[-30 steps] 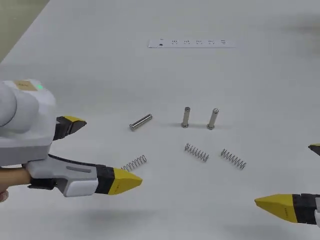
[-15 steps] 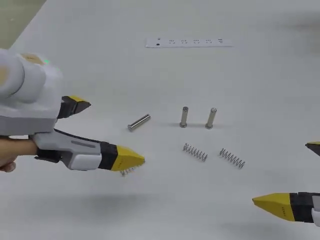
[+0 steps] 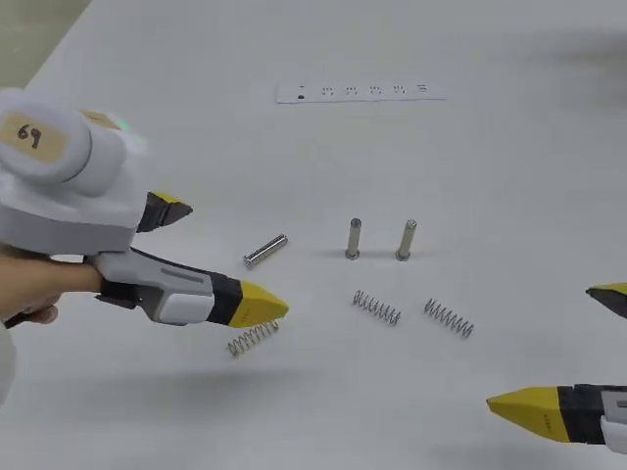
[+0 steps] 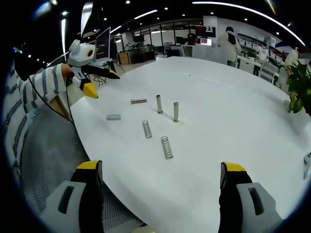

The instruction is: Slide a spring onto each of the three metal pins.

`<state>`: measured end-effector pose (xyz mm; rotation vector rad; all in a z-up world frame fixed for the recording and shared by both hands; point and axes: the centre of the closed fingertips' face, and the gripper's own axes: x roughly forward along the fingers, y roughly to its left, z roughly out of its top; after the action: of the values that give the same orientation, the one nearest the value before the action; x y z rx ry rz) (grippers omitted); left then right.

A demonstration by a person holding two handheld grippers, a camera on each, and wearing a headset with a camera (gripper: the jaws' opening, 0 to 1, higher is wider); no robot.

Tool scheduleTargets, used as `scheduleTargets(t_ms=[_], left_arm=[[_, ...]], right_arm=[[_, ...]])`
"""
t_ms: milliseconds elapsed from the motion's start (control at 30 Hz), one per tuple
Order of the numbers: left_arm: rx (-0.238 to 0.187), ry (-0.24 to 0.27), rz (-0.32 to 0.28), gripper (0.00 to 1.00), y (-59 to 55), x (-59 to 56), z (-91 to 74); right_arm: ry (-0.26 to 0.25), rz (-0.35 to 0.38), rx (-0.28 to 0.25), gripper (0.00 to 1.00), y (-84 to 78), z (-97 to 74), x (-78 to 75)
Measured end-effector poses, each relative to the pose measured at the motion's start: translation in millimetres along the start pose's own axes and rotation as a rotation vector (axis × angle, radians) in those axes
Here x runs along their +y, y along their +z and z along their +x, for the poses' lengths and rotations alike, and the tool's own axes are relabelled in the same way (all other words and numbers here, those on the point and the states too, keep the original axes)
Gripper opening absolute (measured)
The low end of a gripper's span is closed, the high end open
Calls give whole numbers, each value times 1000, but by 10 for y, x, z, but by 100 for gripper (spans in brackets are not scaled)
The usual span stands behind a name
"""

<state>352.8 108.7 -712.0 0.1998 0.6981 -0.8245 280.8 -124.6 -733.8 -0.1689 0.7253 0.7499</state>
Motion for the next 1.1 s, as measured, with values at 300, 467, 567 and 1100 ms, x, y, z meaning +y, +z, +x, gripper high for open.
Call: scheduleTargets(t_ms=[300, 467, 567, 1100], left_arm=[[31, 5, 24, 91, -9, 82, 100], [56, -15, 44, 91, -26, 79, 164], [46, -19, 40, 90, 11, 112, 194], [82, -8, 51, 78, -11, 301, 444]], right_arm=[[-7, 6, -2, 100, 11, -7, -17], [-1, 12, -11, 100, 24, -11, 2], [0, 9, 7, 100, -12, -7, 2], [5, 11, 25, 99, -54, 20, -6]])
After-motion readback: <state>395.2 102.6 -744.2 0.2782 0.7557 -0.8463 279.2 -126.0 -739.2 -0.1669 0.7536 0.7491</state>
